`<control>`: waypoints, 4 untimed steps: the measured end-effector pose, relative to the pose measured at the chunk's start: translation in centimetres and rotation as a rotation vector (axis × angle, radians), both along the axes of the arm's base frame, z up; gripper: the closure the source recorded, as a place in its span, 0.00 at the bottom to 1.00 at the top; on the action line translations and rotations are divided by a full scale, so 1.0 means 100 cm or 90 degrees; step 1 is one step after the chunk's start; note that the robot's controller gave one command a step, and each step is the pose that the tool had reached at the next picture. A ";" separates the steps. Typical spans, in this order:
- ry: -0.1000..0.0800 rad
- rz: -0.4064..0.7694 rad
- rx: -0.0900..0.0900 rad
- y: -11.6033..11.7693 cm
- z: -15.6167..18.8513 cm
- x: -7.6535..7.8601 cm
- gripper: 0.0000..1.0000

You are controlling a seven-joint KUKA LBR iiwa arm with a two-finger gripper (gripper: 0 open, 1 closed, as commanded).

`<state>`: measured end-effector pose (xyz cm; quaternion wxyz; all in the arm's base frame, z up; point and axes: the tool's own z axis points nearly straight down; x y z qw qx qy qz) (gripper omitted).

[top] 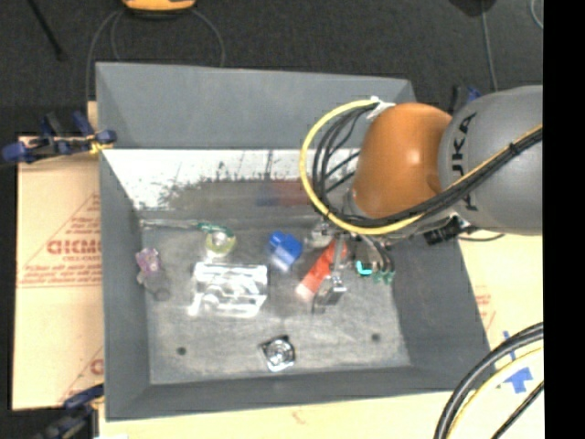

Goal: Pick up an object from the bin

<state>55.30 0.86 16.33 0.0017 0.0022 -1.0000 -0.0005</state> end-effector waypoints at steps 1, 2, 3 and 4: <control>-0.011 0.038 -0.001 0.010 -0.058 0.056 0.00; -0.007 0.029 0.001 0.021 -0.082 0.077 0.00; -0.007 0.035 -0.001 0.024 -0.086 0.080 0.00; -0.008 -0.080 0.001 0.015 -0.086 0.075 0.00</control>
Offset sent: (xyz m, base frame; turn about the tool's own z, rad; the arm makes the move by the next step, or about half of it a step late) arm 0.0514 0.0116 -0.0599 -0.0614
